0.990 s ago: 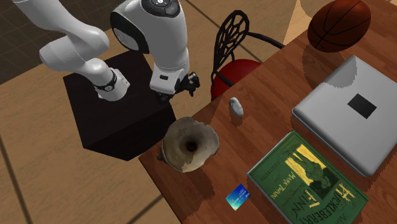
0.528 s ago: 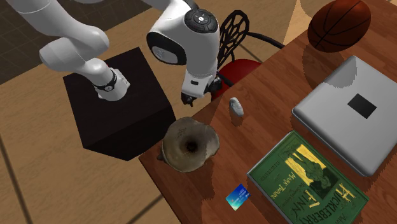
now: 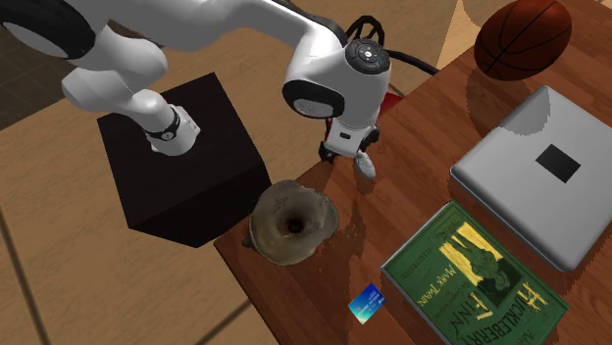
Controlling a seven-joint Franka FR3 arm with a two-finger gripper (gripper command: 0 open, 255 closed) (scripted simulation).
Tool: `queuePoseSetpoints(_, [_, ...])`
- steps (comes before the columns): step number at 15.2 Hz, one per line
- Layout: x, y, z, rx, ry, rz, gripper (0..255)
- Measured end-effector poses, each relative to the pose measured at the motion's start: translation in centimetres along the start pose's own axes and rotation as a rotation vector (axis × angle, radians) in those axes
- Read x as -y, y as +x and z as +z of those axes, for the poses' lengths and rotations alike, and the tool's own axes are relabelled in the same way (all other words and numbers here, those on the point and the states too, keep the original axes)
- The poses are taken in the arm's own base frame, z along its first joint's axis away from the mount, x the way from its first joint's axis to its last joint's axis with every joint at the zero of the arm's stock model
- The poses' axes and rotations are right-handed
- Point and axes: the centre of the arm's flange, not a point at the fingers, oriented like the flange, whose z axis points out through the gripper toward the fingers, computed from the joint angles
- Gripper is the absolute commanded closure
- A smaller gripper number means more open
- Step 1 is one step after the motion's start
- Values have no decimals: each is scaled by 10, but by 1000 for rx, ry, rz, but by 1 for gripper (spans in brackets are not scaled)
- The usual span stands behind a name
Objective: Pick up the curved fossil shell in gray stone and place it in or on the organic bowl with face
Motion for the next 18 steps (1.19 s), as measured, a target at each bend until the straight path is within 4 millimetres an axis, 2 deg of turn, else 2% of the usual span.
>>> queuePoseSetpoints(3, [33,13,16,13,15,29,0])
queuePoseSetpoints(6, [47,16,30,18,22,43,0])
queuePoseSetpoints(12, [49,15,62,19,22,45,0])
queuePoseSetpoints(18, [49,15,66,19,23,45,0])
